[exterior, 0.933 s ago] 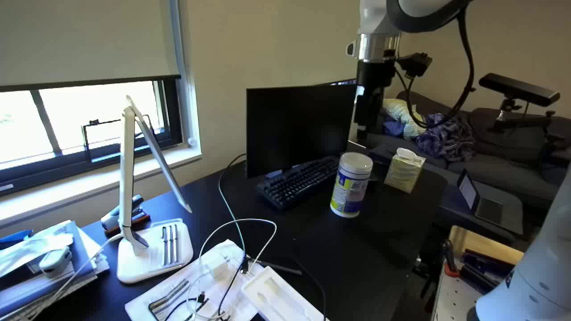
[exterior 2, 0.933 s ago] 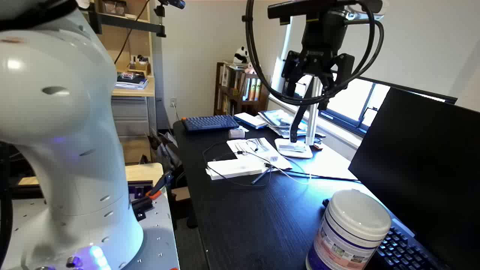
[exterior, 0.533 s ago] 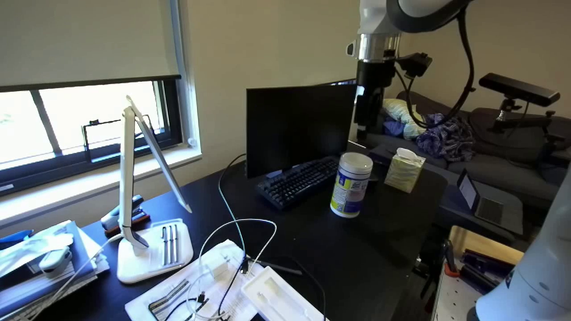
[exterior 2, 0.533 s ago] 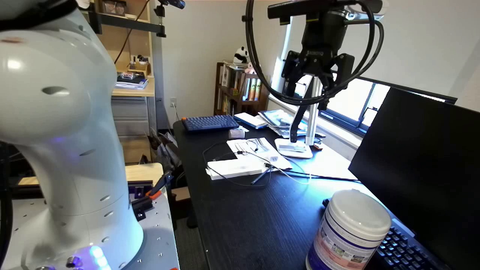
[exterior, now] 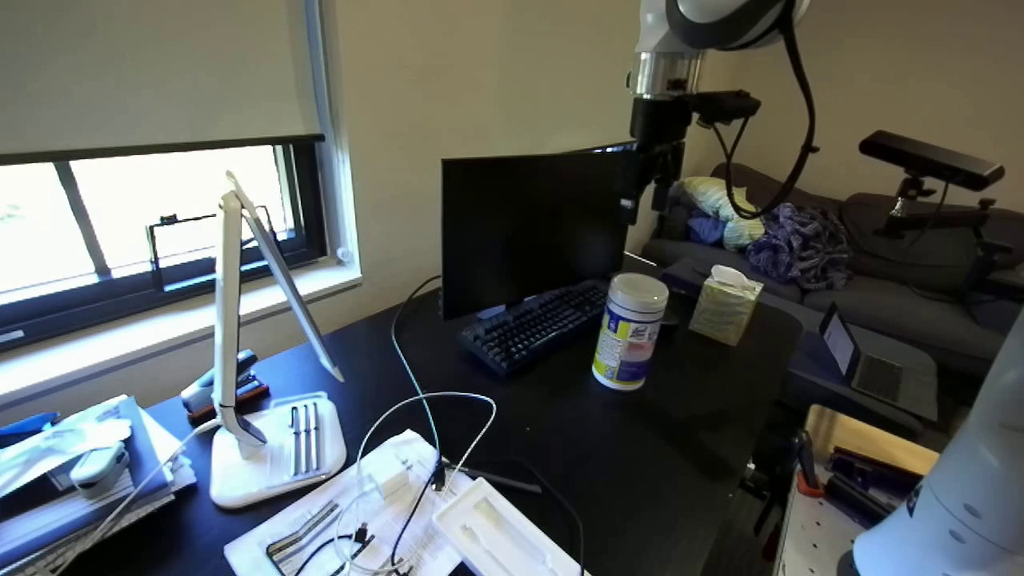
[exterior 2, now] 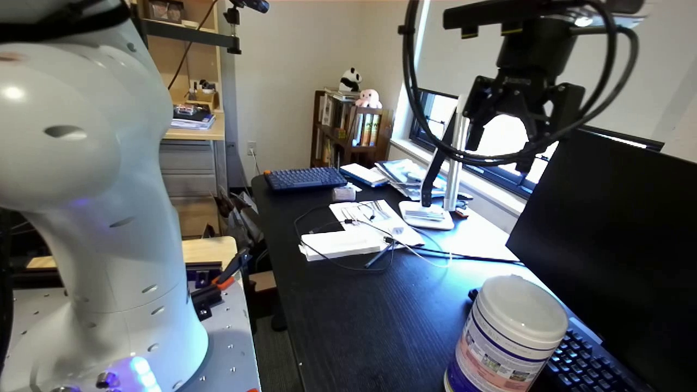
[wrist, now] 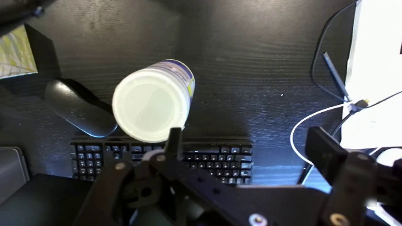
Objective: Move the black spectacle case to the left side of the desk
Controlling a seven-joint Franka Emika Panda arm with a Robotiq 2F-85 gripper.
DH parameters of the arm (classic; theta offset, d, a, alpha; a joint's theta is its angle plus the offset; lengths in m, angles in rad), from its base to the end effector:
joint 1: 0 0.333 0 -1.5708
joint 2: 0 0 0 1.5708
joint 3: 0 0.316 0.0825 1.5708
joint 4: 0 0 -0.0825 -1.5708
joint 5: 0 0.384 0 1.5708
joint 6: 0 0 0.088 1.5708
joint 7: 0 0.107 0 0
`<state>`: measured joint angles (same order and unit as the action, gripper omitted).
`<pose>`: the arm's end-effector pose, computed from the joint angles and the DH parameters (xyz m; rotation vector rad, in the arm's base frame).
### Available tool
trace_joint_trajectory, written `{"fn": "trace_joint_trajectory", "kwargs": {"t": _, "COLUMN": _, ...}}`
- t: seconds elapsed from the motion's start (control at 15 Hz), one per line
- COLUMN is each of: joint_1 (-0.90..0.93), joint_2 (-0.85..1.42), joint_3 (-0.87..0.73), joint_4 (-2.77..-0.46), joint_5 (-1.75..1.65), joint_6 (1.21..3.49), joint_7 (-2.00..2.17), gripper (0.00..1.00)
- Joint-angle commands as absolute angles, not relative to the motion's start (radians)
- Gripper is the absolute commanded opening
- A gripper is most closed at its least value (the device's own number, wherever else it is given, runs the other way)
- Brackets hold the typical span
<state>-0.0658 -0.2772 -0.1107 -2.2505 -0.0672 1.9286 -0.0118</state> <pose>0.4536 -0.0880 0.4734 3.1058 -0.2097 -0.0758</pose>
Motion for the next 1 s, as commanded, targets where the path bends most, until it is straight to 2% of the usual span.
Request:
{"fn": "trace_joint_trajectory", "kwargs": {"t": 0.0, "joint_1": -0.120, "joint_2": -0.118, "joint_3": -0.162, "joint_4": -2.112, "joint_5": 0.003, "joint_6": 1.921, "joint_7": 0.031, "gripper": 1.00}}
{"fn": "trace_joint_trajectory", "kwargs": {"t": 0.47, "joint_1": -0.199, "joint_2": 0.046, "joint_3": -0.233, "joint_4": -1.982, "joint_5": 0.100, "joint_6": 1.983, "joint_7": 0.169, "gripper": 1.00}}
{"fn": "trace_joint_trajectory", "kwargs": {"t": 0.93, "joint_1": -0.197, "joint_2": 0.025, "joint_3": -0.227, "joint_4": -2.016, "joint_5": 0.083, "joint_6": 2.010, "joint_7": 0.210, "gripper": 1.00}}
